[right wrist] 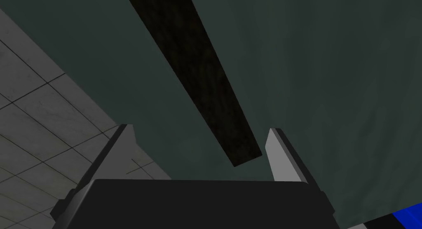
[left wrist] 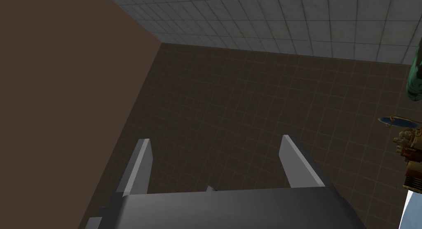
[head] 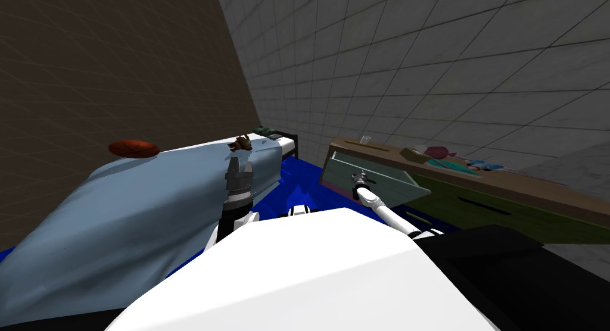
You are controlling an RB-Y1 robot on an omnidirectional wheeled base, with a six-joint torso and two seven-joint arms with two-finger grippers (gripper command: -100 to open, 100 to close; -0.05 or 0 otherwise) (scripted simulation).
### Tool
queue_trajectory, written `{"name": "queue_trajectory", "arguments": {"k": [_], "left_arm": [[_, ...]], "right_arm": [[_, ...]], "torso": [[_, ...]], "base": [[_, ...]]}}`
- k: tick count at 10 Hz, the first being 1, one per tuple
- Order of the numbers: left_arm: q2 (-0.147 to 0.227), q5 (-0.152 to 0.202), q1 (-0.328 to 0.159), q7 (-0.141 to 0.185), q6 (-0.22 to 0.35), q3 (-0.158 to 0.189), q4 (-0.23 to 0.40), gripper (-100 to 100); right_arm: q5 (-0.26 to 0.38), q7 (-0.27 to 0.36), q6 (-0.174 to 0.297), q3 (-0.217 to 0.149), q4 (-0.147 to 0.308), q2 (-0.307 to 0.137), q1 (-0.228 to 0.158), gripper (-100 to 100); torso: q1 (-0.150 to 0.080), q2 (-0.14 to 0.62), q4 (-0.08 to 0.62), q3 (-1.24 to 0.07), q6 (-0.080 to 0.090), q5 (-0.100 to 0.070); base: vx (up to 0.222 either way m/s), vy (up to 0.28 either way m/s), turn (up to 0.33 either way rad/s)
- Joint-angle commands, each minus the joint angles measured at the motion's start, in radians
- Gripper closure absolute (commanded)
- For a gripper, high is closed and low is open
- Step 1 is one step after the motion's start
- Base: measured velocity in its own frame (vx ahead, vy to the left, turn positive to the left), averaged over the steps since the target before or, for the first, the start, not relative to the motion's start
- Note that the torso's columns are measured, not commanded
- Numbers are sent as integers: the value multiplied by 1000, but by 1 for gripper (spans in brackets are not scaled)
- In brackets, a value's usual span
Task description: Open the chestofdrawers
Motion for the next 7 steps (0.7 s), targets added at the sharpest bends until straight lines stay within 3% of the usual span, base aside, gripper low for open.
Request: {"name": "queue_trajectory", "arguments": {"k": [1, 2, 3, 4, 7], "left_arm": [[0, 0, 0, 0, 0, 0, 0, 0], [0, 0, 0, 0, 0, 0, 0, 0], [0, 0, 0, 0, 0, 0, 0, 0], [0, 0, 0, 0, 0, 0, 0, 0], [0, 0, 0, 0, 0, 0, 0, 0]], "right_arm": [[-51, 12, -56, -30, 0, -56, -11, -100], [-78, 19, -85, -45, 2, -84, -17, -100], [-62, 15, -71, -31, 17, -62, -22, -100], [-64, 15, -77, -31, 20, -64, -23, 0], [-65, 15, -79, -27, 22, -60, -19, 0]], "torso": [[1, 1, 0, 1, 1, 0], [3, 4, 2, 2, 1, 3], [6, 7, 5, 3, 1, 6], [4, 7, 4, 3, 1, 4], [2, 4, 2, 2, 1, 2]], "base": [[-3, 86, -41], [-10, 99, -48], [1, 41, -13], [3, 5, 1], [0, 0, 0]]}}
